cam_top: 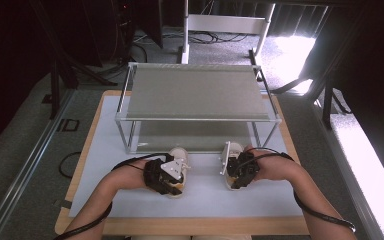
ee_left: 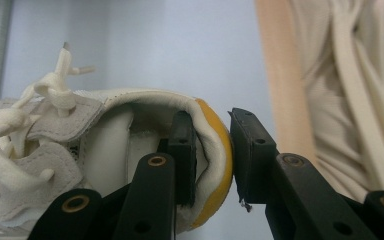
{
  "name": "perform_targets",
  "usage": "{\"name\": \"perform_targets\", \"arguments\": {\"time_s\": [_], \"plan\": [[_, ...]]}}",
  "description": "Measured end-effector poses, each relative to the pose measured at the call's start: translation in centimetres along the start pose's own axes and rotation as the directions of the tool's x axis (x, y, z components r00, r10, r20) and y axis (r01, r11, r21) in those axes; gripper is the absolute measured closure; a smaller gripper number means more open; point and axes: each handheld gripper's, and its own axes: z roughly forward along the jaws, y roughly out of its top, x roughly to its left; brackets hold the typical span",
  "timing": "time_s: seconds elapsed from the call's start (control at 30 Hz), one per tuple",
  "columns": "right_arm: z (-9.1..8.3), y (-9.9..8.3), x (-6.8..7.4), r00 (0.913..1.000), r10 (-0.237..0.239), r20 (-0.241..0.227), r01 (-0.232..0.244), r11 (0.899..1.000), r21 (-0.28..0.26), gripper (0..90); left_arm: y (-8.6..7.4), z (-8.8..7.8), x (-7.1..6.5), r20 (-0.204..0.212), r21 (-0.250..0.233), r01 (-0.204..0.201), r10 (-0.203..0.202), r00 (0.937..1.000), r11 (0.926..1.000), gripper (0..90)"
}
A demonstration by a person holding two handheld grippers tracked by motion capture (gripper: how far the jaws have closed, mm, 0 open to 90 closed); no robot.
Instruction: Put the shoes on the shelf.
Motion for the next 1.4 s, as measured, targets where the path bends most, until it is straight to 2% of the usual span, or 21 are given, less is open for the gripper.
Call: {"name": "perform_targets", "arguments": {"time_s": [0.07,0.23,0.37,0.53,0.73,0.77,0.83,1.03,1.13,1.17,1.2,1.27,1.4], "plan": [[-0.1,0.2,-0.3,1.0,-0.002,0.006,0.002,1.0,-0.01,76.5,0.4,0.3,0.4,-0.017,0.012,-0.012,0.012,0.9998,0.9999,72.7],[-0.5,0.7,-1.2,0.9978,0.008,0.065,-0.004,0.998,-0.065,77.5,1.2,0.4,1.6,-0.032,0.019,-0.037,0.038,0.9988,0.9991,72.8],[-0.7,0.9,-1.7,0.9989,0.013,0.044,-0.009,0.997,-0.079,77.2,1.5,0.5,2.6,-0.033,0.002,-0.046,0.046,0.9984,0.999,73.2],[-0.1,1.2,-2.2,0.9983,0.016,0.056,-0.013,0.998,-0.058,77.0,1.7,1.1,4.0,-0.036,-0.01,-0.054,0.054,0.9979,0.9985,73.5],[0.2,1.6,-3.3,0.9962,0.019,0.085,-0.01,0.995,-0.104,77.0,2.0,1.7,5.3,-0.059,-0.031,-0.069,0.067,0.996,0.9971,73.6],[0.3,1.7,-3.6,0.996,0.02,0.087,-0.01,0.994,-0.109,77.0,2.1,1.8,5.6,-0.061,-0.038,-0.061,0.058,0.9964,0.9974,73.5],[0.4,2.0,-4.0,0.9958,0.034,0.085,-0.024,0.994,-0.109,76.6,2.3,2.0,6.1,-0.07,-0.041,-0.07,0.067,0.9953,0.9967,73.5],[1.4,3.1,-5.3,0.9962,0.045,0.074,-0.039,0.996,-0.078,76.1,2.7,3.0,7.3,-0.054,-0.045,-0.058,0.056,0.997,0.9973,73.6],[1.9,3.4,-5.7,0.9967,0.014,0.08,-0.007,0.996,-0.09,75.8,2.8,3.5,7.5,-0.048,-0.058,-0.066,0.064,0.9968,0.9961,73.6],[2.0,3.5,-5.9,0.9969,0.02,0.076,-0.012,0.995,-0.097,75.5,2.8,3.7,7.6,-0.05,-0.066,-0.073,0.069,0.9963,0.9952,73.4],[2.2,3.6,-6.0,0.998,0.023,0.059,-0.017,0.995,-0.103,75.2,2.8,3.8,7.7,-0.045,-0.079,-0.06,0.057,0.9974,0.9951,73.4],[2.3,3.6,-6.1,0.9983,0.021,0.055,-0.015,0.993,-0.114,74.6,2.7,4.0,7.9,-0.059,-0.086,-0.055,0.05,0.997,0.9948,72.7],[1.7,3.6,-6.0,0.9929,0.027,0.116,-0.01,0.989,-0.146,67.0,2.7,4.0,8.0,-0.067,-0.101,-0.004,-0.003,0.9978,0.9948,69.5]]}}
